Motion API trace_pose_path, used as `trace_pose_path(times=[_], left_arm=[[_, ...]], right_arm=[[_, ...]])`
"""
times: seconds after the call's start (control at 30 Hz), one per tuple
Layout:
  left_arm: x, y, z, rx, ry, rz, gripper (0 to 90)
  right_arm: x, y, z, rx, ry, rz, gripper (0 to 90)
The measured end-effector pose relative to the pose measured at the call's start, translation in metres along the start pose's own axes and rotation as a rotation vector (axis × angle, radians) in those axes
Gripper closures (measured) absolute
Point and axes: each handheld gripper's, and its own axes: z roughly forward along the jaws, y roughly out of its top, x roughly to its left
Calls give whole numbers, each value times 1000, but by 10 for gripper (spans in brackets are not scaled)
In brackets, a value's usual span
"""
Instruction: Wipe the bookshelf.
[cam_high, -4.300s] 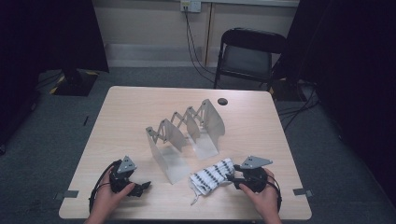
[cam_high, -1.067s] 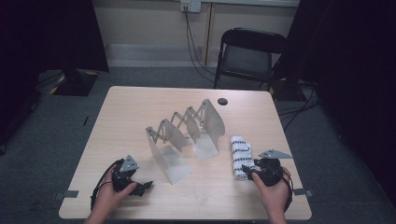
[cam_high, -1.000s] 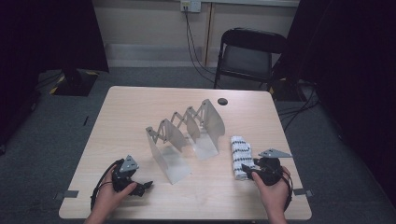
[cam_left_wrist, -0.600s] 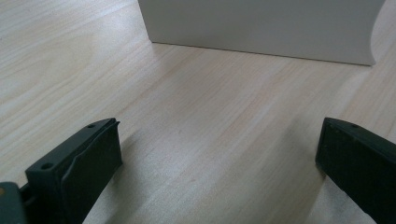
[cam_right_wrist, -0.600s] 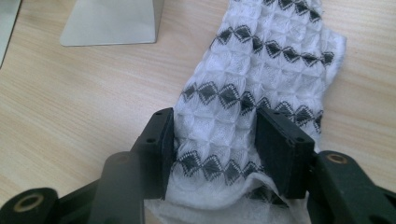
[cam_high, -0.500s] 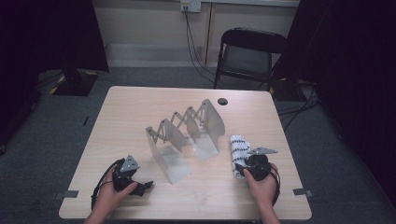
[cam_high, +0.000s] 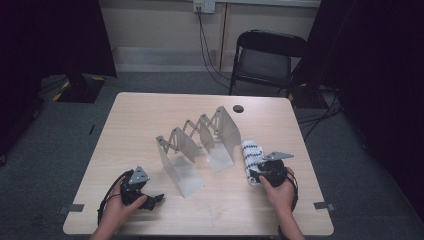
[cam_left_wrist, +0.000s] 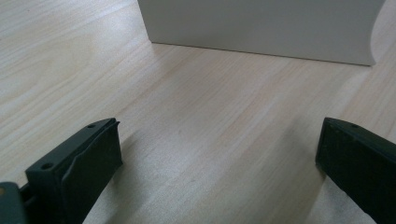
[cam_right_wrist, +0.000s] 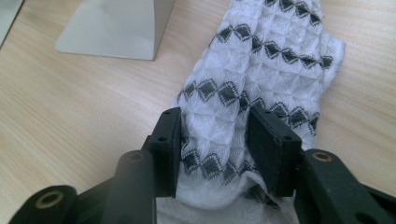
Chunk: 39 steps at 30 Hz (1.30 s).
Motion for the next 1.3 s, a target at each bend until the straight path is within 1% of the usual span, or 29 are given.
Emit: trace_pose_path(times=[0.03,0.07,0.1,0.13,0.17,0.2,0.23,0.3,0.37,0.4,0.43,0.47,0.53,0.63,0.67,0.77,0.8,0.83,0.9,0.93,1.0,1.07,1.1,1.17,1.2,1.27,1.3], left_arm=[[1,0,0,7,-1,9,0],[0,0,0,0,0,0,0],[0,0,0,0,0,0,0],[0,0,0,0,0,0,0],[0,0,0,0,0,0,0],[1,0,0,7,0,9,0],[1,0,-1,9,-1,11,0],[1,0,-1,8,0,11,0],[1,0,-1,8,0,11,0],[1,0,-1,9,-1,13,0],[1,0,-1,9,-2,14,0],[0,0,-1,9,-4,11,0],[0,0,-1,9,-4,11,0],[0,0,-1,9,-4,11,0],[0,0,-1,9,-4,11,0],[0,0,-1,9,-4,11,0],[0,0,-1,9,-3,11,0],[0,0,-1,9,-4,11,0],[0,0,-1,9,-4,11,0],[0,0,-1,9,-4,11,0],[0,0,-1,9,-4,11,0],[0,0,-1,9,-3,11,0],[0,0,-1,9,-4,11,0],[0,0,-1,10,-4,13,0],[0,0,-1,10,-4,13,0],[0,0,-1,10,-4,13,0],[0,0,-1,9,-4,13,0]], right_arm=[[-1,2,0,0,-1,15,514],[-1,4,-3,-10,-14,33,477],[-1,4,-3,-10,-14,33,477],[-1,5,-4,-18,-23,50,447],[0,5,-6,-34,-24,68,446],[0,6,-8,-40,-25,82,444],[0,6,-8,-39,-29,83,444],[1,6,-7,-17,-47,90,444],[1,4,-2,9,-59,79,445],[2,3,2,10,-57,72,451],[3,3,4,9,-66,62,469],[5,4,5,13,-75,40,495],[6,7,8,15,-59,25,559],[6,12,13,14,-36,23,629],[6,14,15,12,-28,10,655],[6,19,19,18,-3,-9,698],[6,21,21,21,8,-21,707],[6,23,23,22,23,-39,710],[7,26,25,22,40,-52,713],[7,27,27,21,60,-62,716],[6,31,30,21,85,-93,718],[6,35,34,28,106,-114,718],[6,36,35,26,111,-115,718],[6,39,37,30,114,-122,708],[6,39,37,30,111,-116,693],[6,40,36,27,92,-99,645],[6,40,32,23,69,-87,613]])
